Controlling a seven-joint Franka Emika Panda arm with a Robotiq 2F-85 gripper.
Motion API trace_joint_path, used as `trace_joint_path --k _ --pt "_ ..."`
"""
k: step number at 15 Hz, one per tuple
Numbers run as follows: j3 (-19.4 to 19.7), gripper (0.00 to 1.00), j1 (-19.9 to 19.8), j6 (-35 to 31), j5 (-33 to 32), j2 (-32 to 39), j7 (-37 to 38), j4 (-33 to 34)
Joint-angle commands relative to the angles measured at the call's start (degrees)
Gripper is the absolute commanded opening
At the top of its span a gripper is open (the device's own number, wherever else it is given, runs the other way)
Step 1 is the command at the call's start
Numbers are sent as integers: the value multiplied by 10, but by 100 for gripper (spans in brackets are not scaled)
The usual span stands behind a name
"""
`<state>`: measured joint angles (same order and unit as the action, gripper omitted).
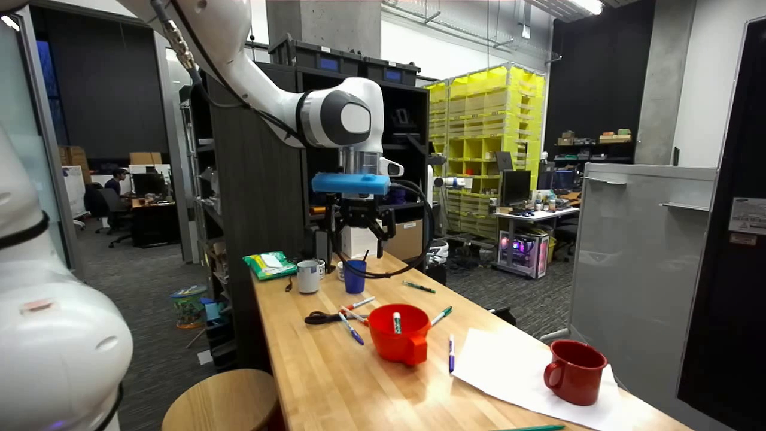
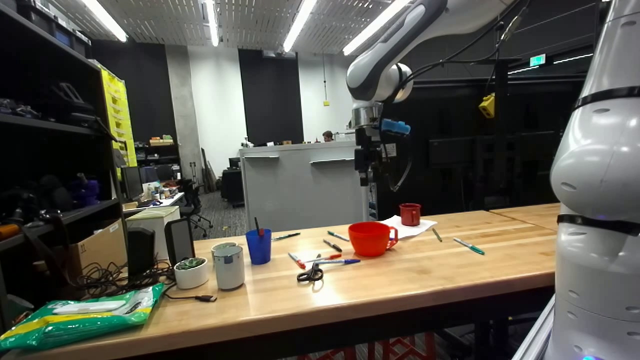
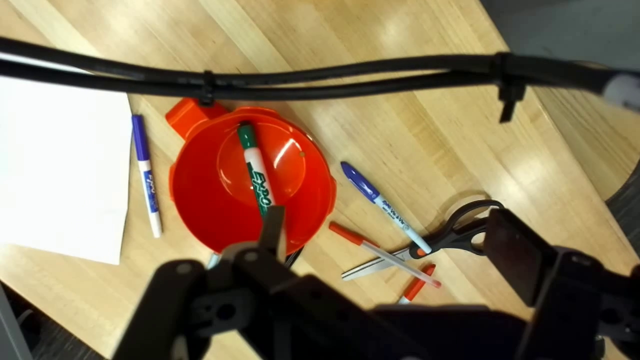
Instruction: Remove the marker from the left red cup, then turn the marker to the left
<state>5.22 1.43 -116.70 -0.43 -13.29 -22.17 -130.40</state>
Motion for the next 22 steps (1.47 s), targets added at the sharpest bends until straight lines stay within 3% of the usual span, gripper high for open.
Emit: trace_joint_path --k 1,4,11,22 --pt "-4 100 -4 1 1 0 -1 1" --pt "-4 100 0 -25 3 33 -23 8" --pt "-2 100 -12 -95 34 148 -151 31" --pt "-18 100 -69 -96 45 249 -252 105"
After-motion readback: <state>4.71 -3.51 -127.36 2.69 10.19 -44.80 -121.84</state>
